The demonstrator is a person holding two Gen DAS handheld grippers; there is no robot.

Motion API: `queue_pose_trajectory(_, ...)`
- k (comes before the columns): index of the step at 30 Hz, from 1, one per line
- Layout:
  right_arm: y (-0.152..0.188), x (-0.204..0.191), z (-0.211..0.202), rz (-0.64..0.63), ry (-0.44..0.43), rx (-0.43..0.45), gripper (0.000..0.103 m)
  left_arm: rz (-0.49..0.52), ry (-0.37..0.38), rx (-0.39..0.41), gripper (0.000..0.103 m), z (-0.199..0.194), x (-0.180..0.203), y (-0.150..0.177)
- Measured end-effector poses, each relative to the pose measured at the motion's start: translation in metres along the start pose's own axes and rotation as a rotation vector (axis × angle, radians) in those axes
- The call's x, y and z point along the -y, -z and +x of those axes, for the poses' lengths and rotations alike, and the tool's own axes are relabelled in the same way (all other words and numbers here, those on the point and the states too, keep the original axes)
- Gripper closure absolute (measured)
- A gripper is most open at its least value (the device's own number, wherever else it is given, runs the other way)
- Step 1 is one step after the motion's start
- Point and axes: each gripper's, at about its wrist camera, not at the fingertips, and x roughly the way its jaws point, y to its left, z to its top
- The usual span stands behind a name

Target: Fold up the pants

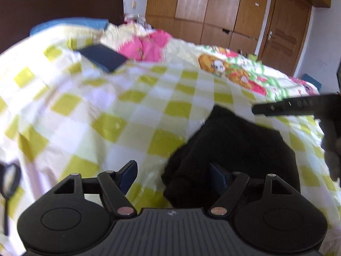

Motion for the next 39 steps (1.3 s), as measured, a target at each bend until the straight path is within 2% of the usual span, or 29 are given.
queue_pose_trajectory(2,-0.001,-0.011,0.006,-0.064,-0.020,-0.009,0.051,0.063,-0.057,0.028,0.016,0.000,0.009,-0.012)
queue_pose_trajectory(4,-0.006,-0.020,0.027,-0.115,-0.035,-0.049,0.051,0.121,-0.109,0.006,0.016,0.013,0.015,-0.017)
queue_pose_trajectory(5,-0.009,-0.021,0.040,-0.127,-0.062,-0.082,0.051,0.134,-0.112,-0.005,0.016,0.018,0.016,-0.017)
queue_pose_trajectory(7,-0.018,-0.018,0.056,-0.133,-0.109,-0.113,0.051,0.139,-0.084,-0.001,0.016,0.011,0.016,-0.016)
queue_pose_trajectory(10,-0.028,-0.003,0.069,-0.108,-0.203,-0.134,0.044,0.137,-0.010,0.002,0.016,-0.007,0.014,-0.011)
queue_pose_trajectory(13,-0.033,0.012,0.085,-0.103,-0.268,-0.187,0.044,0.117,0.073,-0.034,0.015,-0.013,0.010,-0.003)
queue_pose_trajectory(17,-0.030,0.035,0.108,-0.005,-0.360,-0.249,0.039,0.020,0.093,-0.068,0.015,-0.001,0.000,0.008)
queue_pose_trajectory(18,-0.028,0.036,0.109,0.007,-0.376,-0.248,0.041,-0.009,0.090,-0.075,0.015,0.004,-0.002,0.009)
queue_pose_trajectory(20,-0.024,0.033,0.102,-0.010,-0.400,-0.238,0.078,-0.036,0.077,-0.081,0.019,0.012,-0.003,0.011)
queue_pose_trajectory(21,-0.022,0.031,0.096,-0.004,-0.413,-0.244,0.081,-0.032,0.070,-0.078,0.025,0.013,-0.001,0.011)
queue_pose_trajectory(22,-0.021,0.029,0.087,-0.002,-0.410,-0.236,0.084,-0.020,0.072,-0.080,0.040,0.013,0.003,0.010)
queue_pose_trajectory(23,-0.022,0.027,0.075,0.000,-0.408,-0.221,0.086,-0.009,0.082,-0.084,0.049,0.012,0.007,0.009)
queue_pose_trajectory(26,-0.024,0.028,0.031,0.022,-0.409,-0.160,0.087,0.048,0.077,-0.055,0.057,-0.001,0.020,0.004)
queue_pose_trajectory(29,-0.029,0.032,-0.007,0.044,-0.397,-0.100,0.088,0.067,0.111,-0.017,0.059,-0.018,0.029,-0.004)
queue_pose_trajectory(32,-0.041,0.035,-0.026,0.051,-0.368,-0.041,0.088,0.091,0.130,0.035,0.059,-0.030,0.036,-0.019)
queue_pose_trajectory(34,-0.049,0.041,-0.018,0.078,-0.346,-0.015,0.088,0.105,0.123,0.069,0.059,-0.028,0.037,-0.029)
queue_pose_trajectory(36,-0.050,0.044,0.007,0.118,-0.317,-0.023,0.089,0.086,0.099,0.071,0.059,-0.013,0.031,-0.033)
queue_pose_trajectory(39,-0.036,0.036,0.060,0.121,-0.262,-0.088,0.089,0.026,0.050,-0.008,0.061,0.021,0.016,-0.019)
